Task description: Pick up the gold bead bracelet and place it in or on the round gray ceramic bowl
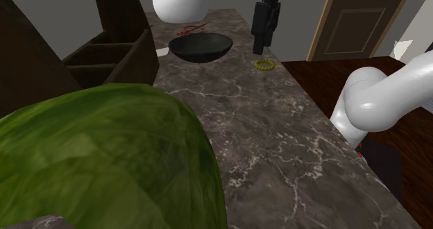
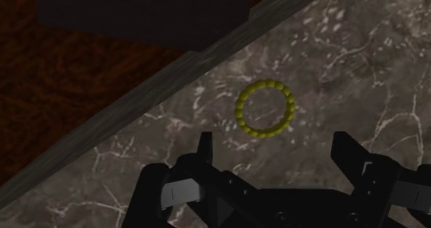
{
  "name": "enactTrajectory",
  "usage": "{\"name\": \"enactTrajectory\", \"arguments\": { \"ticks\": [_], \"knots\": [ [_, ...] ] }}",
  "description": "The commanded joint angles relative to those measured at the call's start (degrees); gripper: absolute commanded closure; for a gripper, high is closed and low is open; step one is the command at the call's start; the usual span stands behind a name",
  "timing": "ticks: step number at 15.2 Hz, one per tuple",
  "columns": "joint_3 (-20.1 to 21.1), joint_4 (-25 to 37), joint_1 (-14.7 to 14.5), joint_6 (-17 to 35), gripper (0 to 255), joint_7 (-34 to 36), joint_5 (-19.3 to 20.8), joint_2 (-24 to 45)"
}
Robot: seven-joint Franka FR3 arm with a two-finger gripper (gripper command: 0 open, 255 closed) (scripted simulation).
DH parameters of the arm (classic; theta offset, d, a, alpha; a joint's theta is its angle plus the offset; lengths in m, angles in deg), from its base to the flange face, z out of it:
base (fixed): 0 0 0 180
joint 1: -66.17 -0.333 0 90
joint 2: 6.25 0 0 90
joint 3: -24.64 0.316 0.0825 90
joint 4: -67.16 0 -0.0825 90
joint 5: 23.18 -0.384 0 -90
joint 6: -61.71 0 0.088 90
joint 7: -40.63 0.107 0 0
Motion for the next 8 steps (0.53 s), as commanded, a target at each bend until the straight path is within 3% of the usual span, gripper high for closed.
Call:
{"name": "enactTrajectory", "arguments": {
  "ticks": [1, 8],
  "knots": [
    [0.32, -1.82, -0.16, 1.25, 0, -0.05, -0.36, -0.58],
    [0.91, -5.02, -0.38, 3.69, 0, -0.22, -0.87, -1.38]
  ]
}}
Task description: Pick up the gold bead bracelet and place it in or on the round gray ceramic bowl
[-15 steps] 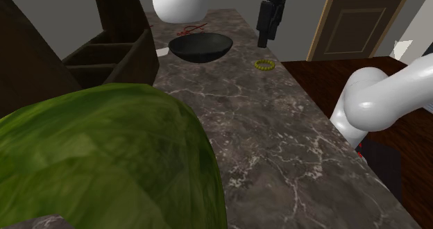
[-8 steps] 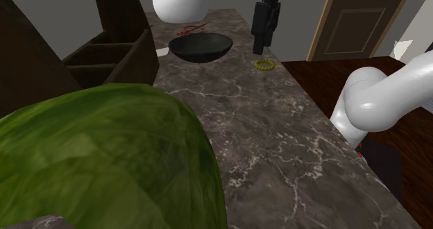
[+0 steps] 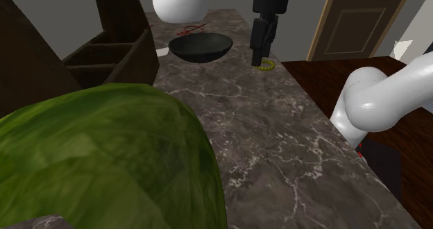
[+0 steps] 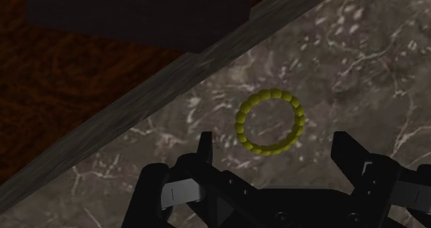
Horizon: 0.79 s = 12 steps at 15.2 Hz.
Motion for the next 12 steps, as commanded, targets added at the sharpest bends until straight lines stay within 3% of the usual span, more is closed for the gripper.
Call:
{"name": "enactTrajectory", "arguments": {
  "ticks": [1, 4, 5, 12],
  "knots": [
    [0.02, -0.08, -0.01, 0.05, 0, 0.01, -0.02, -0.04],
    [0.02, -0.07, -0.01, 0.05, 0, 0.01, -0.02, -0.04],
    [0.02, -0.07, -0.01, 0.05, 255, 0.01, -0.02, -0.04],
    [-0.13, 0.06, 0.03, -0.16, 255, -0.08, 0.07, -0.08]
  ]
}}
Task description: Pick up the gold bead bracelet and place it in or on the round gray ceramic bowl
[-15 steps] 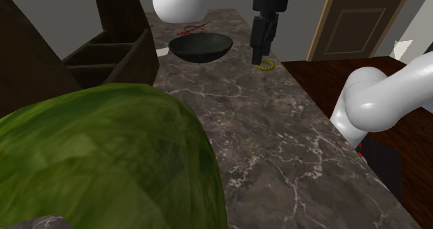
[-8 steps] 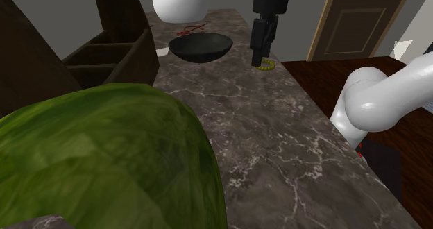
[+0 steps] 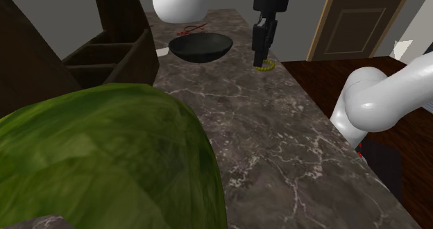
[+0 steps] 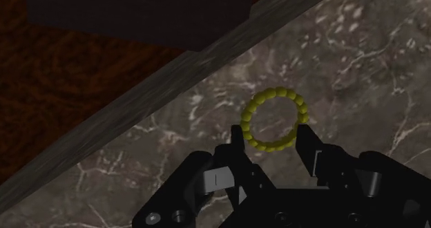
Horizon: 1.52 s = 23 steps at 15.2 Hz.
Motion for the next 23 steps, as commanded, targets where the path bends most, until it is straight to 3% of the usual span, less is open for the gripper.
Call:
{"name": "enactTrajectory", "arguments": {
  "ticks": [1, 23],
  "knots": [
    [0.14, -0.21, -0.06, -0.09, 255, 0.01, -0.09, 0.12],
    [-1.36, 20.73, 0.48, -14.07, 255, 2.97, 1.41, 6.88]
  ]
}}
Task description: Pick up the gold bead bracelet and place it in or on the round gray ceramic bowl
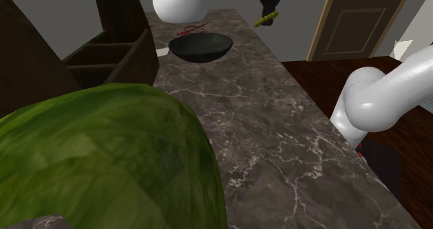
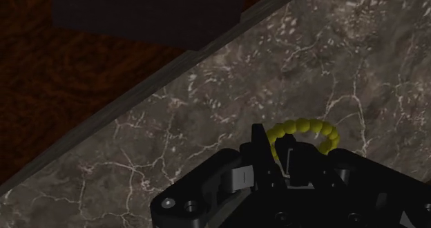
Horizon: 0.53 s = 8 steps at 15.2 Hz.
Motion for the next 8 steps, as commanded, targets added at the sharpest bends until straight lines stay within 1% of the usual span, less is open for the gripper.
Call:
{"name": "enactTrajectory", "arguments": {
  "ticks": [1, 2, 8],
  "knots": [
    [-0.19, 2.52, 0.09, -1.47, 255, 0.21, 0.2, 1.08],
    [-0.23, 3.35, 0.11, -1.97, 255, 0.32, 0.23, 1.4],
    [2.02, 13.94, 1.22, 0.81, 255, 1.48, 1.85, 14.59]
  ]
}}
